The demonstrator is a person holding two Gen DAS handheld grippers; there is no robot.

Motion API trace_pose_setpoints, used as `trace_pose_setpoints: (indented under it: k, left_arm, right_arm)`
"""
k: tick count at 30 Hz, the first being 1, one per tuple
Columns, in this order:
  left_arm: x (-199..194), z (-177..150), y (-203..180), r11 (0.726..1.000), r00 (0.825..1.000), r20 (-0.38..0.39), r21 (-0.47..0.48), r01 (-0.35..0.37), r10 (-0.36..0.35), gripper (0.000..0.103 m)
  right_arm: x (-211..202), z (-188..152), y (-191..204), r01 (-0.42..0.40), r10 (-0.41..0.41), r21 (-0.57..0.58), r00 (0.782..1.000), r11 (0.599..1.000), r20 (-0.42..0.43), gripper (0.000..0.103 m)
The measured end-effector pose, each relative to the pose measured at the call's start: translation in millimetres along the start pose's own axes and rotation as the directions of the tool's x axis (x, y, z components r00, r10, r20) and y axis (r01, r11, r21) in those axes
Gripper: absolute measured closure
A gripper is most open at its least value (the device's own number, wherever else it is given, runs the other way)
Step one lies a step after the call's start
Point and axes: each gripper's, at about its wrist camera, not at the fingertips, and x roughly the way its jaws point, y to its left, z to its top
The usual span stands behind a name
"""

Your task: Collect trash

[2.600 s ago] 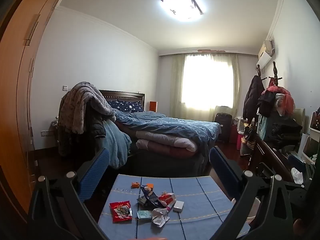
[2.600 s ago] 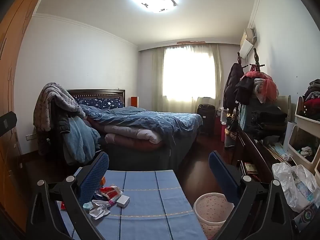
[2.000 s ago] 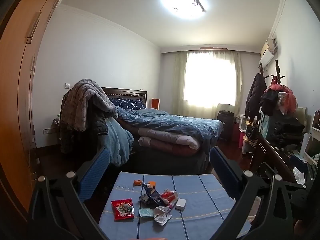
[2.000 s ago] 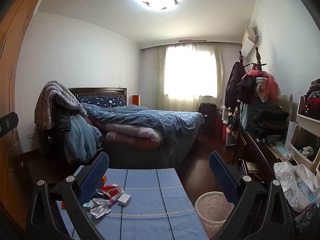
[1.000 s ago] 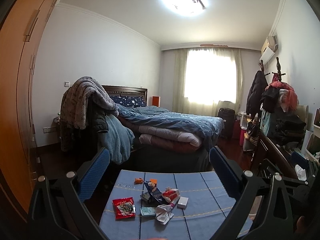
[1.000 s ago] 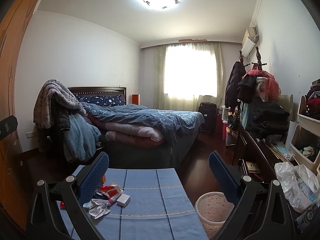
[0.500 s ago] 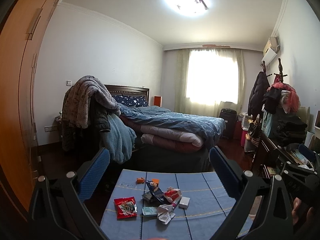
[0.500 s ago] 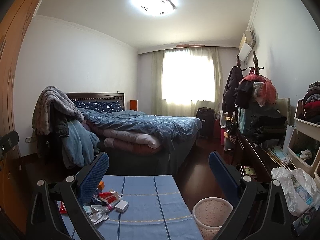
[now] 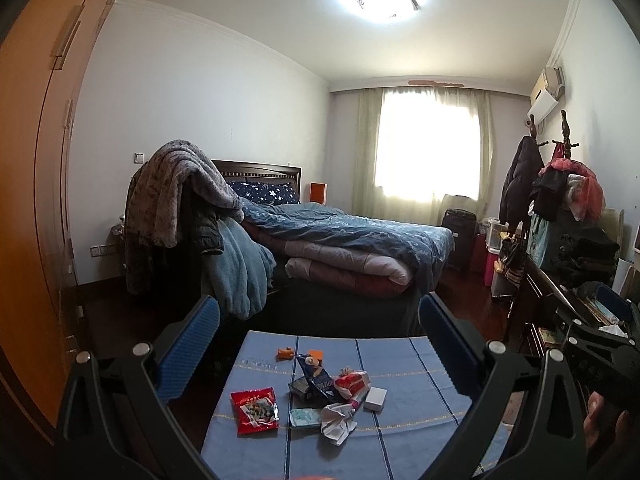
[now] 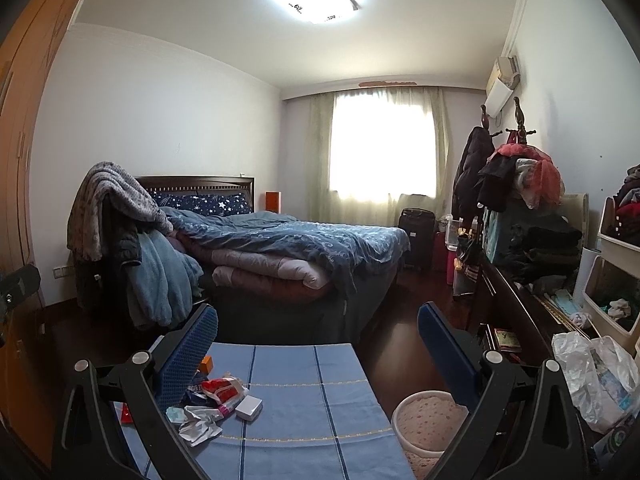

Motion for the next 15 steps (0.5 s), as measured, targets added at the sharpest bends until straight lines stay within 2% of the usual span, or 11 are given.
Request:
trace_pose_setpoints:
  k: [5,10,13,15]
  left_arm:
    - [10.7,-8.1,-0.8,1.000,1.000,-0.029,0.012,0.007,-0.007,0.003]
    - [31.7,-26.6,3.0,1.000,0.996,-0.093,0.022,-0.007,0.009,0.003]
    - [54.1,-44.4,12.5,0.999,0.986,-0.158,0.025,-0.046,0.050,0.003]
    - [73.4,-59.1,20.1,0.995,0.974,-0.205,0.032,-0.096,0.100,0.003]
  right_arm:
    - [7.0,-3.4,1.0,-0.002,0.002,0.002,1.000,1.000,-0.011,0.003]
    - [24.2,-13.4,5.3,-0.018,0.018,-0.002,0.999,1.000,-0.052,0.003]
    - [40.1,-27.2,14.5,-0.057,0.056,-0.014,0.994,0.998,-0.089,0.003]
    - [53.3,-39.9,26.1,-0.091,0.086,-0.034,0.988,0.995,-0.129,0.003]
